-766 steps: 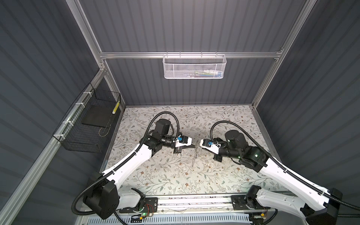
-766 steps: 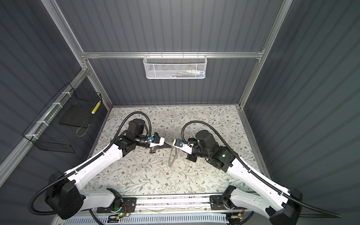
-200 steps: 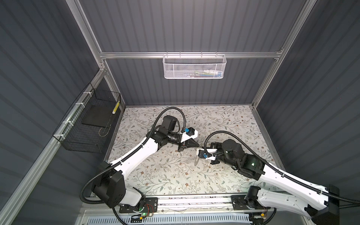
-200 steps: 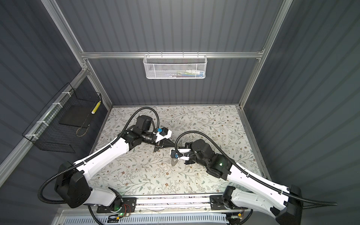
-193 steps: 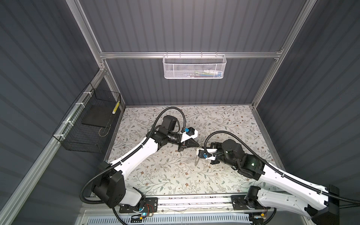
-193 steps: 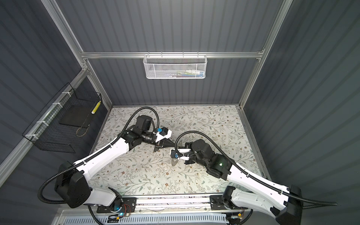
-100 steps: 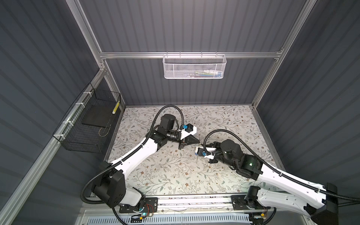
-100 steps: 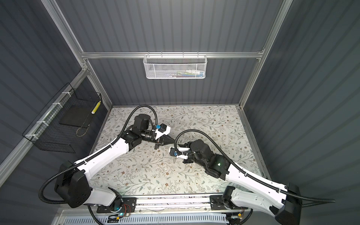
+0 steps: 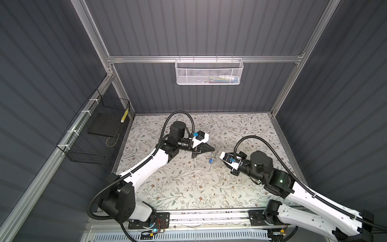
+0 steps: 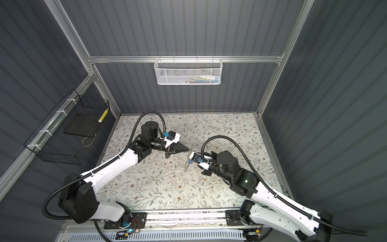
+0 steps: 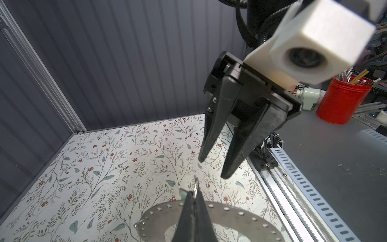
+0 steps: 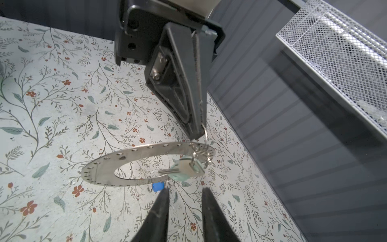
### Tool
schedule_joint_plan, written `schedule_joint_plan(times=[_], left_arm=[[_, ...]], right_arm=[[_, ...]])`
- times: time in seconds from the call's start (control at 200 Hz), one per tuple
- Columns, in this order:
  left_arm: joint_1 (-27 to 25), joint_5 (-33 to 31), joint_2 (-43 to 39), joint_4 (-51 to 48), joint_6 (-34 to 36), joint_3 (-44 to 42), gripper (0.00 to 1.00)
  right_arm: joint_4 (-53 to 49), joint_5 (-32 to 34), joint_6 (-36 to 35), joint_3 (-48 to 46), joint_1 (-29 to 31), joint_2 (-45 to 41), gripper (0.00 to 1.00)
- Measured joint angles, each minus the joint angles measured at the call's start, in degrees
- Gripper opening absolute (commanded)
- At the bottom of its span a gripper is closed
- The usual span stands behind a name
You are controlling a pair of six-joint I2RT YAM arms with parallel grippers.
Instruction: Put the keys on the keyring
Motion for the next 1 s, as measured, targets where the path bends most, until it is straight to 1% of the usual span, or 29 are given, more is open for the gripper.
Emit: schedule_joint_plan(times=[0.23,0.45,0.65,1.0], left_arm=[[0.00,0.44,0.00,0.00,0.17,0.00,0.00],[0.00,0.44,-0.02,-0.07,0.83,0.00,0.00],[0.00,0.42,-0.24,-0.37,2.05,0.00,0.00],[0.00,0.42,-1.14,-1.22,3.96,0.00,0.00]], right_arm=[[3.74,-7.69,8.35,0.02,-4.83,0.28,0.23],[4.90,-13.03,13.79,0.85,-5.99,3.41,0.19],[5.60,-14.53,16.41,1.97,-6.29,5.44,0.19],[6.03,-14.95,18.93,2.23,-6.91,6.16,0.18]])
